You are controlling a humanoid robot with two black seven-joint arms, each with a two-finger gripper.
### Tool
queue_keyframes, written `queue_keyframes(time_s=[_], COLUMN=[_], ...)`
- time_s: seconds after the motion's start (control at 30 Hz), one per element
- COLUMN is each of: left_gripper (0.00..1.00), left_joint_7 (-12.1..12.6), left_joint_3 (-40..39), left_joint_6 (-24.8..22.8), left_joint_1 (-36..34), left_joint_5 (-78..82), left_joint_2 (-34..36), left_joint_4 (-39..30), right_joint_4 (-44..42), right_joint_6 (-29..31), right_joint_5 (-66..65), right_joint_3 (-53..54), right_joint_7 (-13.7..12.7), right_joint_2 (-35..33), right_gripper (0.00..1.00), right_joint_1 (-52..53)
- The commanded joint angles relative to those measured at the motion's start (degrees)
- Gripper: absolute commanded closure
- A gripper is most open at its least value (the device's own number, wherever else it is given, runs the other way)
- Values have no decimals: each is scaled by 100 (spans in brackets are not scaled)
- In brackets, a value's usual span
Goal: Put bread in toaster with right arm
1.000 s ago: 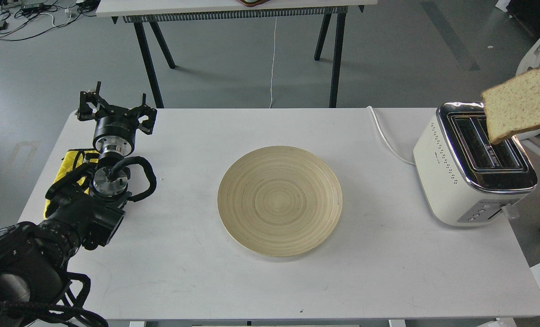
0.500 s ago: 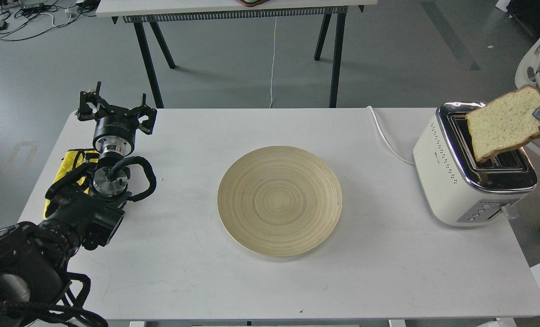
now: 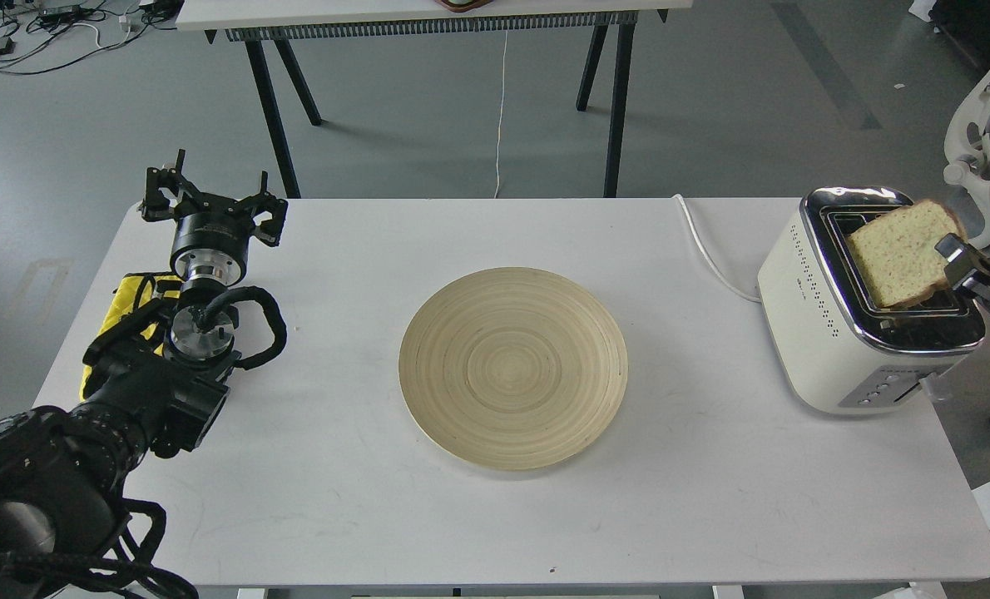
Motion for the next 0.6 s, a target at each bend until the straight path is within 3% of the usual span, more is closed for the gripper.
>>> queue_keyframes(time_s=[0.0, 0.17, 0.4, 0.57], left_gripper=[0, 0, 0, 0], left_joint_7=[3, -5, 3, -5], left_joint_3=[0, 0, 0, 0], left_joint_6=[0, 0, 0, 0], left_joint_1=[0, 0, 0, 0], left_joint_5=[0, 0, 0, 0], left_joint_2=[0, 0, 0, 0], left_joint_4=[0, 0, 0, 0], right_joint_4=[3, 222, 766, 1145], right_joint_6=[0, 0, 0, 0], right_joint_5=[43, 70, 149, 780], right_joint_3=[27, 124, 527, 1081], right_joint_7=[-1, -1, -63, -19], right_joint_2=[49, -29, -259, 355], right_gripper=[29, 3, 2, 2], right_joint_1=[33, 182, 622, 640])
